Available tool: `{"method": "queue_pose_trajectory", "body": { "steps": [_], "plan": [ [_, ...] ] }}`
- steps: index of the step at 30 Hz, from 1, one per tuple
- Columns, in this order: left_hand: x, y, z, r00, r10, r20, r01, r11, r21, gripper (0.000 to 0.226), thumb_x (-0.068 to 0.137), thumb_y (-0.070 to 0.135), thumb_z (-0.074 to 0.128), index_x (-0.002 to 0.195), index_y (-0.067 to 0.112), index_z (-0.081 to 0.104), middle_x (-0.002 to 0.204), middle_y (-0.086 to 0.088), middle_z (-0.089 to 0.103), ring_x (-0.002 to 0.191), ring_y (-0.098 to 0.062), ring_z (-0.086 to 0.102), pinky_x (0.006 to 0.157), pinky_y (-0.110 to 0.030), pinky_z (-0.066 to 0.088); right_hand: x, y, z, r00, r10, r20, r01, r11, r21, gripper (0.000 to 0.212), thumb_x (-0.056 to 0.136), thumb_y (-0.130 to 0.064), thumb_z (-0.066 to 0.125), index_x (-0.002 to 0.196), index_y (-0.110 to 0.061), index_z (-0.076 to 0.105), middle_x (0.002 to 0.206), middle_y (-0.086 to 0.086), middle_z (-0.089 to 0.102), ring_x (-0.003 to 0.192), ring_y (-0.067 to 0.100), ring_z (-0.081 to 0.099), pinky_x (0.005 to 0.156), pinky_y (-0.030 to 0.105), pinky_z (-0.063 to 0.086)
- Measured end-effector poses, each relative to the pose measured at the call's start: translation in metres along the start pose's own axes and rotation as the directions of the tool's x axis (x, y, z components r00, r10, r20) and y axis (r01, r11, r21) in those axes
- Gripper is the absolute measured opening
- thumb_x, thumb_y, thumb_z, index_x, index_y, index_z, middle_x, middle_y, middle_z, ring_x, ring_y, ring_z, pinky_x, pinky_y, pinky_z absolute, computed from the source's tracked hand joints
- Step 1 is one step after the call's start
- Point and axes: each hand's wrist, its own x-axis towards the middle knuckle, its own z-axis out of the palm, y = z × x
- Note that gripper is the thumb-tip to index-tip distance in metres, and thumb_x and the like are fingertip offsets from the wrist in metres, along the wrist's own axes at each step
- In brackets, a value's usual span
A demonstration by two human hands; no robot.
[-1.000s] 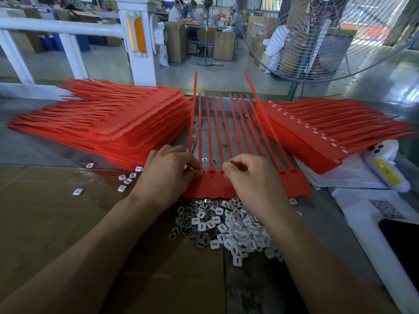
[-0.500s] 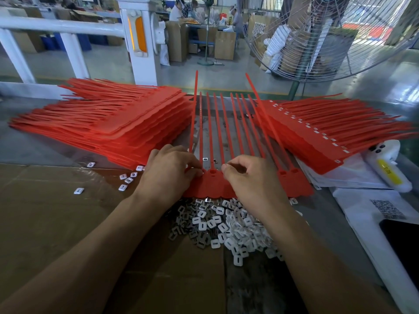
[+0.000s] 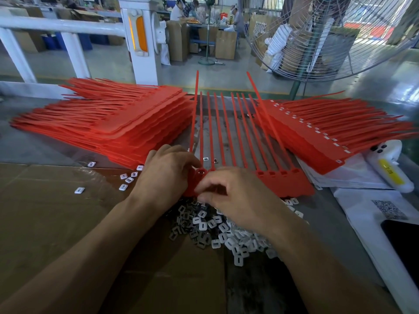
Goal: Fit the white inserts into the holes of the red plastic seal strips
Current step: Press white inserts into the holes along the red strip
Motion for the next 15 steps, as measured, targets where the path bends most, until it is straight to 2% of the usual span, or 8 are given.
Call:
{"method": "queue_pose_trajectory", "body": {
  "steps": [6,10,15],
  "plan": [
    [-0.001,0.004,-0.002,1.0,0.007,-0.03,-0.009,0.999,-0.036,0.03,0.094,0.006,0.056,0.106,0.026,0.076,0.108,0.01,0.069,0.104,-0.017,0.056,0.094,-0.044,0.042,0.002,-0.004,0.011,0.996,-0.086,0.022,0.088,0.987,-0.137,0.014,0.09,-0.042,0.076,0.102,-0.034,0.076,0.099,-0.017,0.065,0.095,0.0,0.055,0.086,0.021,0.04],
    [-0.002,0.004,-0.003,1.0,0.013,-0.028,-0.015,0.998,-0.06,0.03,0.092,0.004,0.058,0.105,0.025,0.076,0.108,0.009,0.069,0.105,-0.018,0.058,0.094,-0.049,0.046,0.003,-0.009,0.014,0.995,-0.102,-0.011,0.099,0.982,-0.16,0.003,0.092,-0.035,0.075,0.094,-0.032,0.076,0.096,-0.016,0.068,0.093,0.002,0.059,0.093,0.029,0.045],
    [-0.002,0.004,-0.003,0.999,-0.004,-0.036,0.001,0.996,-0.093,0.03,0.091,0.004,0.061,0.104,0.027,0.076,0.106,0.012,0.069,0.104,-0.016,0.057,0.093,-0.049,0.046,0.002,-0.013,0.017,0.993,-0.119,-0.014,0.113,0.971,-0.21,0.007,0.096,-0.029,0.065,0.093,-0.027,0.072,0.094,-0.015,0.068,0.093,0.007,0.058,0.095,0.037,0.046]
  ]
}}
